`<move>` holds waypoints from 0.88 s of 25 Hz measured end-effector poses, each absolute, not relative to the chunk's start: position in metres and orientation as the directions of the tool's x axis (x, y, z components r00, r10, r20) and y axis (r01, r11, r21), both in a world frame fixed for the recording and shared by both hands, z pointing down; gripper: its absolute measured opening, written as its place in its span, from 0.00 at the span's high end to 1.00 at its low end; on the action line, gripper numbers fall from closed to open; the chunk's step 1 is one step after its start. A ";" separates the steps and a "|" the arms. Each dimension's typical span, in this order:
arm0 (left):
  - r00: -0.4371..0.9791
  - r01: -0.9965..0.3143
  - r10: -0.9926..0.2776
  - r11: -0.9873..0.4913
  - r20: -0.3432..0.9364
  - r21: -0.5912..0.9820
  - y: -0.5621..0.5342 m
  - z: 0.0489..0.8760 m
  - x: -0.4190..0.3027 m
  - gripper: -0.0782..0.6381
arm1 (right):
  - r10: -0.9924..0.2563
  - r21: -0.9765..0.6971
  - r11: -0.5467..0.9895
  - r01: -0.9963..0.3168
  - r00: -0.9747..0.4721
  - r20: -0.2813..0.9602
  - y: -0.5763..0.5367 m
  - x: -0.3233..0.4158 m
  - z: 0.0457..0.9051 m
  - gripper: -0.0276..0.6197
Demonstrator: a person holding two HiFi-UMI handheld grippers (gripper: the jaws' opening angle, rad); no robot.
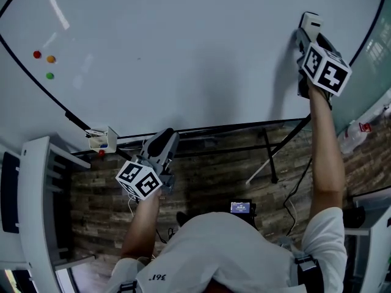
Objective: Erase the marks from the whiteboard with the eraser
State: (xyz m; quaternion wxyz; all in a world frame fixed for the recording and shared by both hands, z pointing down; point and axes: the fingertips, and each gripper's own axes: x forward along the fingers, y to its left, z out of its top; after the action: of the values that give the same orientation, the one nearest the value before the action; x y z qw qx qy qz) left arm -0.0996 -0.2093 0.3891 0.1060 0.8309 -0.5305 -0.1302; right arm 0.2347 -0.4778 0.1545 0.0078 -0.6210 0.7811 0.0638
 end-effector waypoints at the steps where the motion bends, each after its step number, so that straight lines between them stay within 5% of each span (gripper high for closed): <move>1: 0.406 -0.852 -0.908 -0.417 -0.104 0.316 -0.208 0.390 -0.105 0.78 | -0.970 0.098 0.216 -0.971 -0.225 -0.090 -0.477 0.228 0.154 0.57; 22: 0.445 -0.811 -0.887 -0.458 -0.124 0.363 -0.207 0.401 -0.165 0.78 | -0.982 0.086 0.169 -0.982 -0.175 -0.070 -0.459 0.164 0.152 0.57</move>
State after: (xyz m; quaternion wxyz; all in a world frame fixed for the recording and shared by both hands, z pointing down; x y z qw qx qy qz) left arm -0.1653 -0.2073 0.4010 0.1261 0.8406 -0.5051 -0.1497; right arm 0.1636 -0.4588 0.1520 -0.0007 -0.6424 0.7644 0.0555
